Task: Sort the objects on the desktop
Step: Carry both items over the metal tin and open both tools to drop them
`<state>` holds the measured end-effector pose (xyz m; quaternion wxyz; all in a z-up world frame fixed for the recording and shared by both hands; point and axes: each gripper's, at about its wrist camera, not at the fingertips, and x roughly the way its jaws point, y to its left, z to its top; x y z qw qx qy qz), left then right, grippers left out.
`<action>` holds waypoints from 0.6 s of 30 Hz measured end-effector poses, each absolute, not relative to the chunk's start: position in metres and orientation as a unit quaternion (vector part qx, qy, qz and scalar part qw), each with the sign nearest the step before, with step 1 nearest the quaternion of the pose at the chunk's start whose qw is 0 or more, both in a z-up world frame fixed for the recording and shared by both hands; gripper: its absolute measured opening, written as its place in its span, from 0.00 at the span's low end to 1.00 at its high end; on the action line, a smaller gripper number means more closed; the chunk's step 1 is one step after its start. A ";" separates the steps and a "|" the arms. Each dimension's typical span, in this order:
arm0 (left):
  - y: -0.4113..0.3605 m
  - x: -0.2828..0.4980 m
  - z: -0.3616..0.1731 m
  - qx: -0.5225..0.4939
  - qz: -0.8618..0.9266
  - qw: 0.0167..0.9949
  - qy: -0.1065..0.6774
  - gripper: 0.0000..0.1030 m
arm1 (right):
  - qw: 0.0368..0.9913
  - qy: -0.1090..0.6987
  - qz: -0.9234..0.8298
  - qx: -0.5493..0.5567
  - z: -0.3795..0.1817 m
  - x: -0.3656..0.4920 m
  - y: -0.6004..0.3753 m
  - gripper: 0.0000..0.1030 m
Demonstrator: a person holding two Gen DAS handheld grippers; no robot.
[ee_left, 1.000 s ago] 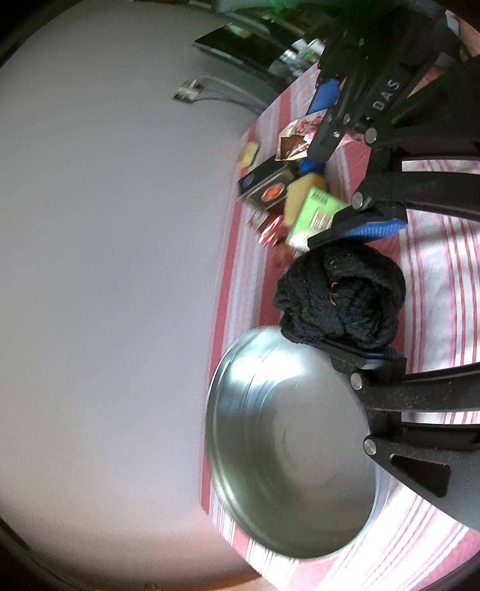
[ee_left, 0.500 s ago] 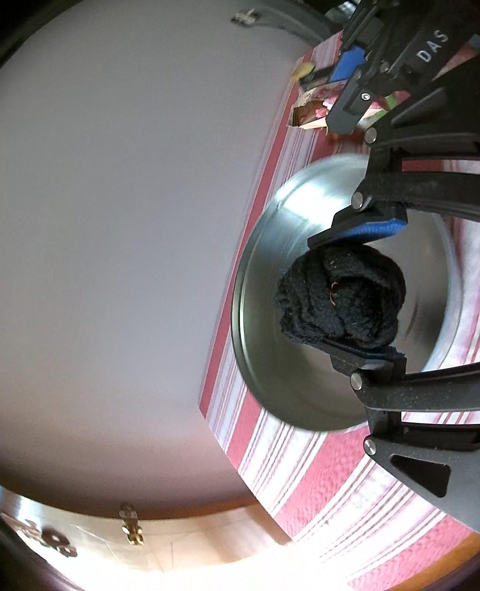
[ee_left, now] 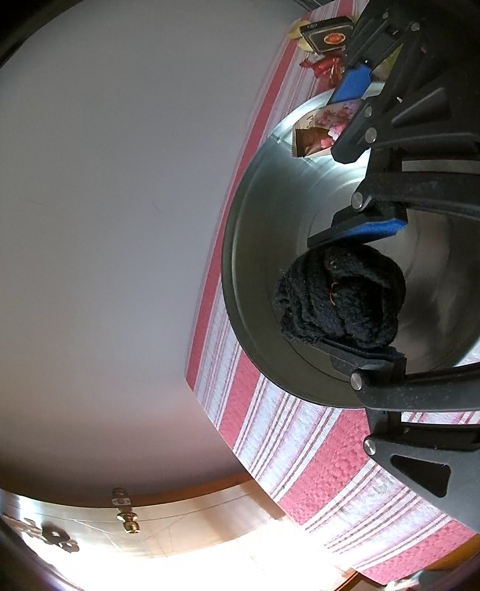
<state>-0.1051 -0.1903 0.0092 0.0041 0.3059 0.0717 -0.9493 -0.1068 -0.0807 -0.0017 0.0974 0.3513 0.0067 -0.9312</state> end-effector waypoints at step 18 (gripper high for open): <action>-0.188 -0.085 0.003 0.214 -0.966 0.142 0.028 0.84 | 0.082 -0.018 -0.965 0.250 0.009 -0.086 -0.065 0.97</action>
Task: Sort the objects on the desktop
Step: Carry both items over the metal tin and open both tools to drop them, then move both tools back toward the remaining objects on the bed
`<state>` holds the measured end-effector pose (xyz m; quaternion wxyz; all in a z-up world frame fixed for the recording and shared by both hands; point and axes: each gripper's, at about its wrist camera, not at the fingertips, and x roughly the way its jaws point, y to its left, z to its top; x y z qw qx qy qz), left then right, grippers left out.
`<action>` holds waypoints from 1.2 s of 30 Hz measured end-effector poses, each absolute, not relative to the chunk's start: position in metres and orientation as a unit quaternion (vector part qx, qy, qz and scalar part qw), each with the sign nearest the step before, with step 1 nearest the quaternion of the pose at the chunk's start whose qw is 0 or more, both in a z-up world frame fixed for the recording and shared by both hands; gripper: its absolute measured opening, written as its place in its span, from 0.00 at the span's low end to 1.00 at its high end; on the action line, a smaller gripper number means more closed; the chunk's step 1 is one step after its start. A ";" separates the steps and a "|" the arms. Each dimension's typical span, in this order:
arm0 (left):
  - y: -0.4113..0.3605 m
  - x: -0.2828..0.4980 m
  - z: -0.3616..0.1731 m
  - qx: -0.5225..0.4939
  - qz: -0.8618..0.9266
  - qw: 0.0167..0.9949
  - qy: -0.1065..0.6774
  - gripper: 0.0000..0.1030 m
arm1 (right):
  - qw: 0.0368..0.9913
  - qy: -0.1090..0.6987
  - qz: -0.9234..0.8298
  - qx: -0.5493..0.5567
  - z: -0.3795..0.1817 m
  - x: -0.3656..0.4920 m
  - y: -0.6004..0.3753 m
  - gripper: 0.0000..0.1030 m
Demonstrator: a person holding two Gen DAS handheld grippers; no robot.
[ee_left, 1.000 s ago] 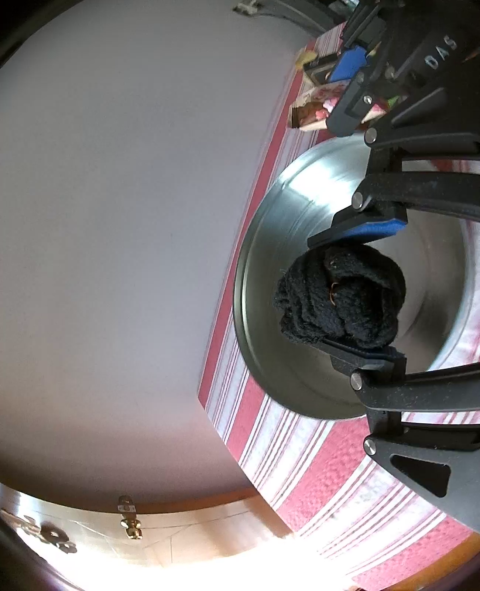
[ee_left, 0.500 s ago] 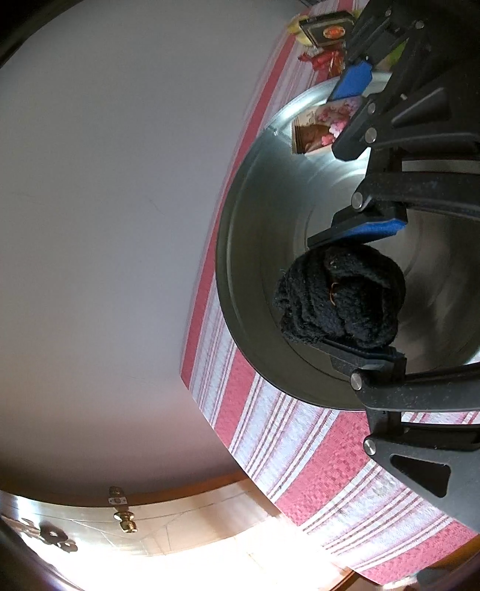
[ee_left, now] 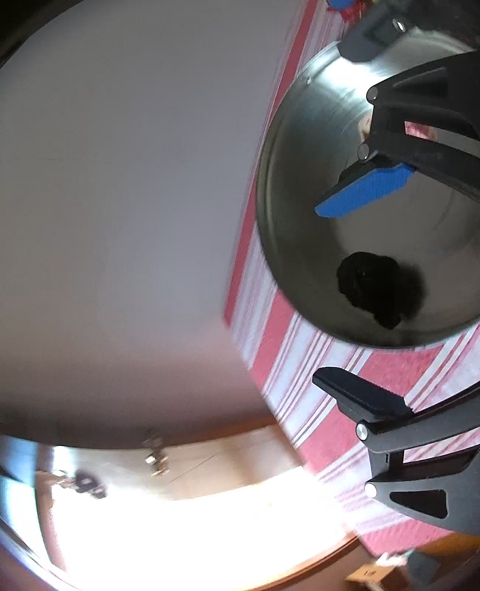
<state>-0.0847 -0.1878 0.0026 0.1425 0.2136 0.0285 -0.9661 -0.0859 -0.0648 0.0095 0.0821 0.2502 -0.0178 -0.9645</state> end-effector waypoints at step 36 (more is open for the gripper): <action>-0.155 -0.032 0.012 0.132 -0.981 0.136 0.026 0.99 | -0.088 0.071 -0.982 0.148 0.011 -0.038 -0.018 0.99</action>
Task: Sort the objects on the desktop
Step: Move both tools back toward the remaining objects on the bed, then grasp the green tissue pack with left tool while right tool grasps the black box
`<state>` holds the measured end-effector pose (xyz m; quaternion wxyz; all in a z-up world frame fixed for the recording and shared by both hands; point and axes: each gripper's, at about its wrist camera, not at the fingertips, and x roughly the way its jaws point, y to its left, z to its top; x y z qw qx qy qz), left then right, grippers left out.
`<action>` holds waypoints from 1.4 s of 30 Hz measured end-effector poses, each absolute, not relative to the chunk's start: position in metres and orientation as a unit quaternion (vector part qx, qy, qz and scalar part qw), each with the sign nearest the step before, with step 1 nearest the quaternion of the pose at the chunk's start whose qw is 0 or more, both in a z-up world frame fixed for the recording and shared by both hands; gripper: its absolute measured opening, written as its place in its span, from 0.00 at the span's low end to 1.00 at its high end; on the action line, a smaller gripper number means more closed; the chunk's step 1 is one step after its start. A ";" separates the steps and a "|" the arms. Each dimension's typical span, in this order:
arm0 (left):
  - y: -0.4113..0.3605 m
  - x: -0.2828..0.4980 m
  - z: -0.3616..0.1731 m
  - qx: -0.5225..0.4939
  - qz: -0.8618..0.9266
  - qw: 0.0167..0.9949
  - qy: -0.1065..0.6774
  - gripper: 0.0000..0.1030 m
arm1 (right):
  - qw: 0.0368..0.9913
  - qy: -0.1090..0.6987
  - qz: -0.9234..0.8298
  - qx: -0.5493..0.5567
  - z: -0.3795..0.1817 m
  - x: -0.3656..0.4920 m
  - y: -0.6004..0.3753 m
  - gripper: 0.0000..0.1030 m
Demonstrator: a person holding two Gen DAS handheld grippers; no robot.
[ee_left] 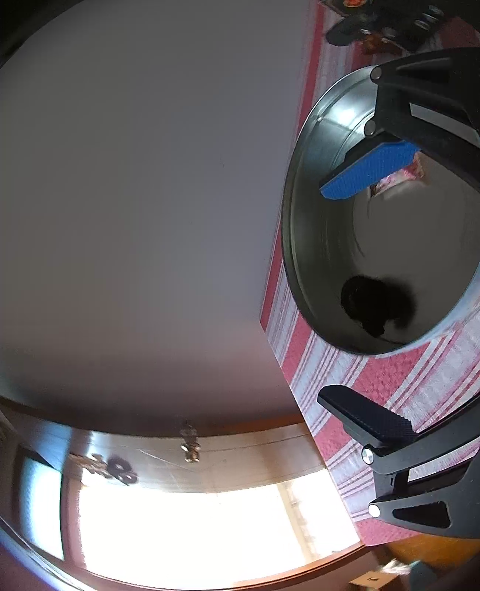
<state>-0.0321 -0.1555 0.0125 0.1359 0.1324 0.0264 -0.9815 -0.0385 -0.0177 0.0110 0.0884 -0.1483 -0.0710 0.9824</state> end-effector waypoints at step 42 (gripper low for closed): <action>0.096 -0.061 -0.031 0.328 -0.906 -0.205 -0.172 0.99 | 0.108 -0.024 0.951 -0.290 -0.010 -0.101 0.208 0.99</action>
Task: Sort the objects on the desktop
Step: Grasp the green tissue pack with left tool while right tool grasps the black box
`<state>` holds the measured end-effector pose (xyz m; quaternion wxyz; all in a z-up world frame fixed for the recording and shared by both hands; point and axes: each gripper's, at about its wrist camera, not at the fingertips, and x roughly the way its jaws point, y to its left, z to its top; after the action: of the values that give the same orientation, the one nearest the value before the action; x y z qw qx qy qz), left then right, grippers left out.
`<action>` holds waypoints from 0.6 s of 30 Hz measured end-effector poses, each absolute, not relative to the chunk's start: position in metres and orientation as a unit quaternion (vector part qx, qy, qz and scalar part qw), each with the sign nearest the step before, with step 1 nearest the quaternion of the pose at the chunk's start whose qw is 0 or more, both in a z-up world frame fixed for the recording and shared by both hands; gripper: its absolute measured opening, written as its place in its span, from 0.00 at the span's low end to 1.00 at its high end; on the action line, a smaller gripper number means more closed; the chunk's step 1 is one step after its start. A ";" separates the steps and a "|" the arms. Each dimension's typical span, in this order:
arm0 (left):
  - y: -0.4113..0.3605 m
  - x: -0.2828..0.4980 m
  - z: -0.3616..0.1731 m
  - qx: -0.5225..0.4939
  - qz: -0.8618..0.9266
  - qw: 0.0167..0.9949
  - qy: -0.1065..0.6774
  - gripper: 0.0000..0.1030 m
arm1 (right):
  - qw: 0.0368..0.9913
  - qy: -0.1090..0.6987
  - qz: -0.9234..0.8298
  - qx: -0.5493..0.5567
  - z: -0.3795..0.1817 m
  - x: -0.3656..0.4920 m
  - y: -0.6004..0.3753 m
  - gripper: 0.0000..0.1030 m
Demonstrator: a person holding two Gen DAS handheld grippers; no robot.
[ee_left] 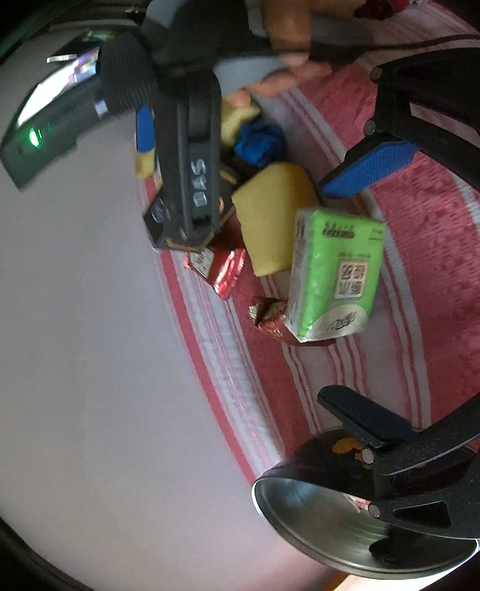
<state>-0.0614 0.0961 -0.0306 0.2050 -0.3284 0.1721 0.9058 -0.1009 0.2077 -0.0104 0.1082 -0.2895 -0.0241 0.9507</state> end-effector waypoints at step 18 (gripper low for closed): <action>0.063 -0.090 -0.031 -0.382 0.895 0.231 0.016 0.70 | 0.049 0.050 0.946 -0.315 -0.017 -0.101 0.223 0.48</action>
<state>-0.0899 0.0628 -0.0311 0.2309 -0.3817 0.0160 0.8948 -0.1006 0.2230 -0.0167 0.0492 -0.3153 0.0500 0.9464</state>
